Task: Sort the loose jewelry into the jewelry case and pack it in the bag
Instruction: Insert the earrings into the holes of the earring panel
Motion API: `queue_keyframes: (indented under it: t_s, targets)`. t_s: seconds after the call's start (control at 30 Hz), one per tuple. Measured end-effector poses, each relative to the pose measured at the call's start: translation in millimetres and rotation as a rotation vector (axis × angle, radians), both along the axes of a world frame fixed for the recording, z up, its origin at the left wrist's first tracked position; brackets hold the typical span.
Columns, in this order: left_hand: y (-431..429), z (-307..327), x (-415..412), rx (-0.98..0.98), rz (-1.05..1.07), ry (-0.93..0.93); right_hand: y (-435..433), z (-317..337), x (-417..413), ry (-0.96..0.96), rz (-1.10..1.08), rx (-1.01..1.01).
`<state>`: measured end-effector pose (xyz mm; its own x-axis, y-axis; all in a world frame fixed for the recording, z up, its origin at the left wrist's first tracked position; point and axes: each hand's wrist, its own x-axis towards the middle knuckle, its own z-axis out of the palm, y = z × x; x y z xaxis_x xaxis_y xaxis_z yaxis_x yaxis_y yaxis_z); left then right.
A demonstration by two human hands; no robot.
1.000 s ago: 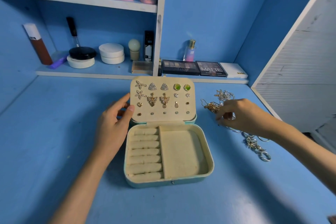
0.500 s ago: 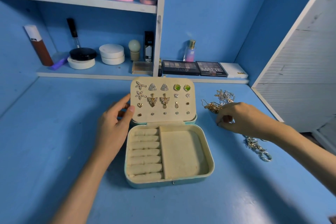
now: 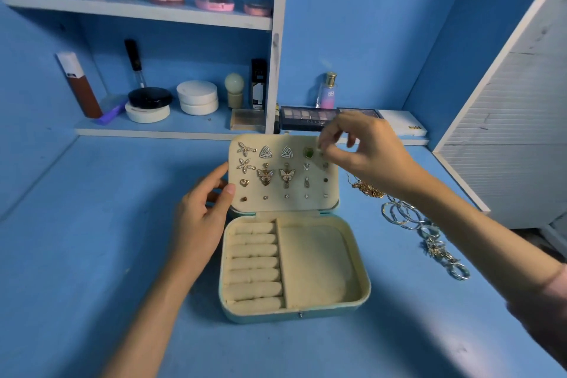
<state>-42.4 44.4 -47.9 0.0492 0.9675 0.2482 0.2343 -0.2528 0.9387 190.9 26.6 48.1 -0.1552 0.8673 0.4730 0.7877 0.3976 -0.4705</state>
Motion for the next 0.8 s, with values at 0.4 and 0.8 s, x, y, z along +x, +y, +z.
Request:
queue_keyframes:
  t_s: [0.4,0.8]
  targets:
    - [2,0,2,-0.013,-0.012,-0.001,-38,-53,-11,-0.567,0.141,0.086]
    - [2,0,2,-0.006,-0.013,-0.019,-43,-56,-9,-0.673,0.188,0.084]
